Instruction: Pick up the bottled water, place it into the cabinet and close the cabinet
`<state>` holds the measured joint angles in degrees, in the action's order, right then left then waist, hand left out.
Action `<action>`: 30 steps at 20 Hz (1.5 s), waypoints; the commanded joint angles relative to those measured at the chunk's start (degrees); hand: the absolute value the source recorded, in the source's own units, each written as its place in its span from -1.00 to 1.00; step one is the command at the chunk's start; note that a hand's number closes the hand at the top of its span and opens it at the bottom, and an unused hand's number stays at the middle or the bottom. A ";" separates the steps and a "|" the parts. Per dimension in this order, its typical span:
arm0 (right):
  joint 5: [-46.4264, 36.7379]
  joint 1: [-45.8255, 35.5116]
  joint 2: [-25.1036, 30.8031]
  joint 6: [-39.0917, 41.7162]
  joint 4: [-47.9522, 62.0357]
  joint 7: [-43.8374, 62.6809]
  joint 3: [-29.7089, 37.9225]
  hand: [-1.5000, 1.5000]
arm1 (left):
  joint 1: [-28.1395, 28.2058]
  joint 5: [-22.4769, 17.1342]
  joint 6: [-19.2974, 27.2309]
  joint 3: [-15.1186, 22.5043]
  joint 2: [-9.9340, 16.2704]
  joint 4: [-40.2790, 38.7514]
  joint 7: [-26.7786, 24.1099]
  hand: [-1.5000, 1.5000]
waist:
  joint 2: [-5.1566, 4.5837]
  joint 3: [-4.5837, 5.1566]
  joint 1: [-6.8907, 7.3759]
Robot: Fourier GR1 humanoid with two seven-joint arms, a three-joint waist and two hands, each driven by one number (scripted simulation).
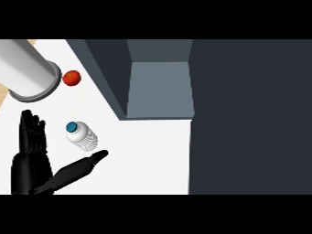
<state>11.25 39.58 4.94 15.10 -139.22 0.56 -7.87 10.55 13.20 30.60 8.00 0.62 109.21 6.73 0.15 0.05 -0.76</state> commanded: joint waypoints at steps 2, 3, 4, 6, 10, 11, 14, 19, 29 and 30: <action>4.42 5.49 1.59 2.65 -7.45 -0.46 3.37 -1.00 | -0.20 -5.97 -1.73 -3.94 0.02 -8.41 -7.85 -1.00 | -0.02 -0.01 -0.08; 4.88 6.39 1.34 0.80 -12.01 2.76 2.43 -1.00 | -3.11 -7.82 -2.30 -5.75 -0.16 -12.09 -8.66 -1.00 | -0.10 0.07 -0.52; -1.13 6.21 -0.85 0.98 -8.76 -0.19 -2.45 -1.00 | -1.11 -9.05 -0.61 -4.26 -0.59 -14.73 -13.97 -1.00 | -0.04 0.07 -0.19; 2.24 6.48 0.61 1.33 -10.40 0.04 0.45 -1.00 | -3.93 -10.62 -2.93 -9.41 0.82 -16.98 -13.84 -1.00 | -0.09 0.04 -0.15; -1.11 9.90 -0.48 2.53 -8.19 -3.33 -1.40 -1.00 | -5.47 -15.12 -4.82 -11.70 -0.58 -26.69 -22.53 -1.00 | -0.08 0.05 -0.22; 2.62 11.34 0.86 2.70 -10.59 -2.52 1.34 -1.00 | -5.05 -17.14 -4.07 -11.25 -0.59 -29.32 -26.32 -1.00 | -0.09 0.09 -0.48; 1.16 12.69 0.57 3.95 -9.17 -5.14 0.49 -1.00 | -7.94 -18.95 -5.95 -14.91 -0.59 -36.00 -30.79 -1.00 | -0.10 0.06 -0.45; 1.41 11.09 1.18 4.22 -7.06 -5.87 1.72 -1.00 | -10.34 -21.81 -9.39 -19.32 0.83 -47.60 -39.69 -1.00 | -0.23 0.07 -0.14; 3.26 18.12 2.44 6.04 -11.35 -7.52 0.77 -1.00 | -16.05 -27.08 -23.55 -21.54 1.08 -63.71 -48.64 -1.00 | -0.23 0.10 -0.65; 3.69 17.78 2.64 6.97 -8.81 -10.25 2.76 -1.00 | -17.11 -26.82 -23.26 -21.65 -0.20 -66.39 -50.98 -1.00 | -0.21 0.08 -0.78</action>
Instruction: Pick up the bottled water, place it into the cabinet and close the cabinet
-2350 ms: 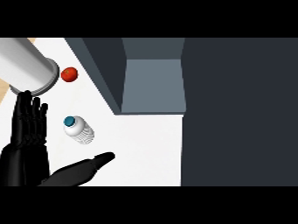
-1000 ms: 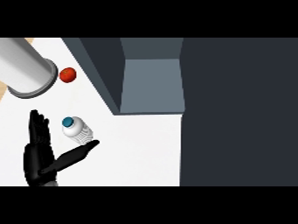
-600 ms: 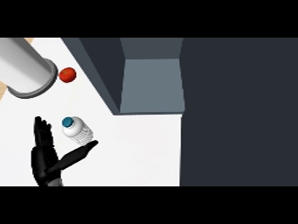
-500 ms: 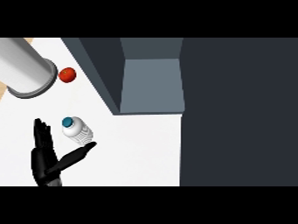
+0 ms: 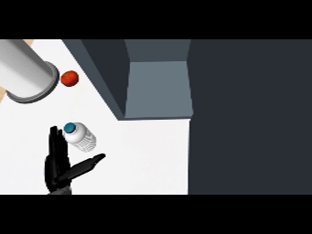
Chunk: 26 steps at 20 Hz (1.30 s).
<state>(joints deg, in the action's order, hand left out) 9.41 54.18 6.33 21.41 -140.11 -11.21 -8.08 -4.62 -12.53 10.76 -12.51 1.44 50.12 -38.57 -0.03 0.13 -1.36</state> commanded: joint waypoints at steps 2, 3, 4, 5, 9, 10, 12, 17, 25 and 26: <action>5.58 -1.15 0.78 -0.90 -6.41 3.70 3.17 -1.00 | -6.70 -2.07 -4.32 -2.78 -0.36 -11.50 -7.05 -1.00 | -0.23 0.00 0.32; 2.56 3.84 0.07 0.88 -7.32 1.32 -0.10 -1.00 | -7.38 -2.52 -3.74 -4.05 -0.36 -13.83 -8.74 -1.00 | -0.06 0.01 -0.21; 5.39 1.61 0.97 -1.21 -10.56 5.83 1.96 -1.00 | -6.54 -3.00 -5.52 -4.25 0.05 -13.77 -9.67 -1.00 | -0.22 0.03 0.32; 3.17 2.68 0.21 -0.20 -8.16 2.87 0.53 -1.00 | -8.85 -3.95 -5.66 -6.41 1.07 -17.11 -12.03 1.00 | -0.20 0.05 -0.18; 5.36 6.14 1.28 2.48 -8.13 -0.25 3.14 -1.00 | -11.36 -5.72 -4.61 -6.59 -1.37 -19.97 -13.08 1.00 | 0.01 -0.03 -0.18; 2.62 6.12 0.76 1.91 -9.67 1.42 0.12 -1.00 | -10.43 -6.46 -9.66 -8.17 2.80 -20.49 -12.38 1.00 | -0.05 0.00 0.08; 1.21 3.18 -1.27 -0.04 -7.33 1.92 -2.25 -1.00 | -12.22 -6.73 -9.44 -7.94 -0.03 -22.21 -14.56 1.00 | -0.11 -0.02 0.35; 3.50 2.91 0.73 0.72 -6.17 1.70 1.92 -1.00 | -13.57 -5.20 -14.97 -5.96 0.47 -25.51 -16.51 1.00 | -0.15 -0.03 0.16; 1.67 3.47 -0.01 1.42 -5.42 -1.36 1.13 -1.00 | -10.18 -1.76 -24.56 2.27 -0.60 -23.66 -17.05 1.00 | 0.14 -0.09 0.38; 3.21 3.91 0.51 0.64 -7.14 1.40 1.74 -1.00 | -8.97 -1.42 -24.45 4.51 -1.25 -22.95 -19.71 1.00 | 0.09 -0.07 0.60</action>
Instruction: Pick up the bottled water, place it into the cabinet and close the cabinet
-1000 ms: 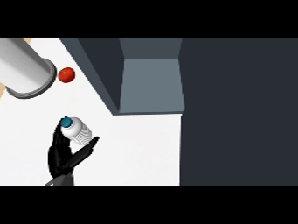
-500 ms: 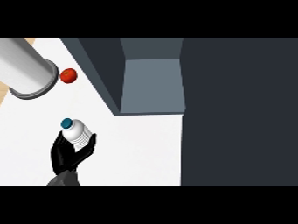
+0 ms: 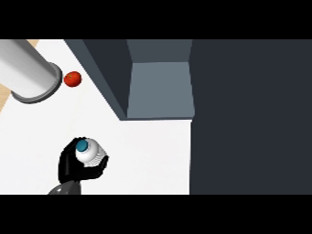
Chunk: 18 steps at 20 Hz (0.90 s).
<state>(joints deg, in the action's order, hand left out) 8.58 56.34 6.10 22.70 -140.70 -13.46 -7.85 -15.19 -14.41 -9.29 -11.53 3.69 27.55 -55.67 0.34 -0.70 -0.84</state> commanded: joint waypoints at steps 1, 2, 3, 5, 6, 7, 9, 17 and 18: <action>2.74 0.36 0.47 -0.13 -4.84 3.02 0.48 -1.00 | 1.66 0.06 -1.97 4.51 -3.50 1.49 -1.07 1.00 | -0.19 0.72 0.35; 1.83 -0.49 -0.32 -0.70 -4.24 3.48 -1.30 -1.00 | -1.41 -3.52 -0.60 7.26 -3.52 0.19 -0.07 1.00 | -0.24 0.77 -0.08; 5.65 1.33 1.21 -0.21 -6.13 4.06 2.59 -1.00 | 3.32 -1.16 -4.20 5.88 -3.53 4.55 1.12 1.00 | -0.07 0.67 0.71; 3.09 1.81 -0.37 -0.48 -6.82 3.98 -1.01 -1.00 | 0.27 -3.54 -2.14 8.72 -3.56 3.67 1.77 1.00 | -0.16 0.74 0.05; 6.82 0.60 1.39 0.14 -6.00 3.69 3.61 -1.00 | -1.01 -5.74 -2.41 9.91 -3.58 3.87 3.74 1.00 | -0.20 0.72 0.04; 2.10 2.10 -0.68 -0.26 -6.40 4.42 -2.62 -1.00 | 3.21 -6.32 -2.26 13.01 -3.60 7.03 3.78 1.00 | 0.00 0.71 0.40; 1.97 -0.82 -1.34 -1.02 -3.82 4.00 -1.52 -1.00 | -0.91 -11.07 0.49 14.91 -3.64 8.75 8.06 1.00 | -0.15 0.72 0.25; 6.09 -0.23 -0.42 0.02 -4.72 4.63 2.76 -1.00 | -1.04 -13.69 12.76 23.74 -3.68 26.26 21.95 1.00 | -0.09 0.66 0.61; 4.95 -0.74 -1.22 0.50 -2.94 2.69 1.81 -1.00 | 0.13 -15.69 17.30 28.72 -3.68 28.90 21.18 1.00 | -0.02 0.66 0.34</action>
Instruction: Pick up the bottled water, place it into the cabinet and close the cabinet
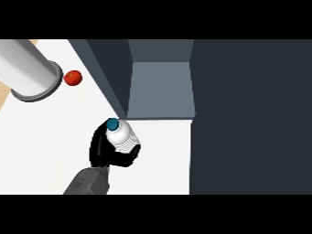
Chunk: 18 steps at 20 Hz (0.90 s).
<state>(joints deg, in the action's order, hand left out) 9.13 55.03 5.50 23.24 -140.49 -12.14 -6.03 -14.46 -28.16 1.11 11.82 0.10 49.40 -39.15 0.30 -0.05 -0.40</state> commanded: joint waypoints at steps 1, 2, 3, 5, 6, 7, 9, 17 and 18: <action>8.92 1.03 1.81 1.96 -2.40 0.50 4.78 -1.00 | -0.71 -1.64 9.30 6.26 -0.09 8.63 5.58 1.00 | 0.04 -0.02 -0.14; 4.30 2.04 -0.18 1.88 -0.86 -1.35 1.37 -1.00 | -1.67 0.10 13.94 8.64 -0.10 9.12 2.87 1.00 | 0.12 0.00 -0.59; 4.68 2.57 0.22 1.19 -5.38 2.71 -0.30 -1.00 | -5.51 3.26 13.12 4.81 -0.10 7.51 5.98 1.00 | -0.10 0.03 -0.24; 4.91 2.14 0.19 1.35 -3.96 2.33 0.25 -1.00 | -7.78 -0.65 20.05 11.27 -0.10 11.22 8.86 1.00 | -0.13 0.05 -0.73; 5.17 1.34 -1.01 0.40 -4.17 2.48 -0.21 -1.00 | -6.71 -0.81 19.87 12.87 -0.10 9.61 7.79 1.00 | -0.23 0.07 -0.68; 4.61 -0.18 -0.64 1.09 -1.93 0.63 1.18 -1.00 | -8.12 0.27 22.98 12.78 -0.10 12.47 10.45 1.00 | -0.14 0.03 -0.41; 8.25 -1.83 0.76 0.45 -2.56 3.30 4.67 -1.00 | -11.53 -1.84 26.84 15.52 -0.10 11.36 10.75 1.00 | -0.33 0.05 -0.63; 6.37 -1.91 -0.28 1.35 -3.21 1.61 3.84 -1.00 | -28.69 -4.34 34.37 15.47 -0.10 -0.05 18.11 1.00 | -0.61 0.07 -1.92; 8.44 -2.65 1.17 2.21 -0.97 1.70 6.64 -1.00 | -30.36 -2.19 35.21 14.27 -0.10 -0.96 20.13 1.00 | -0.51 0.03 -1.27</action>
<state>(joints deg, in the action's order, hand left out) 10.33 53.12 5.36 24.89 -138.68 -12.86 -2.15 -38.06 -30.48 32.67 26.21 0.00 52.63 -23.02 -0.13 0.00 -1.75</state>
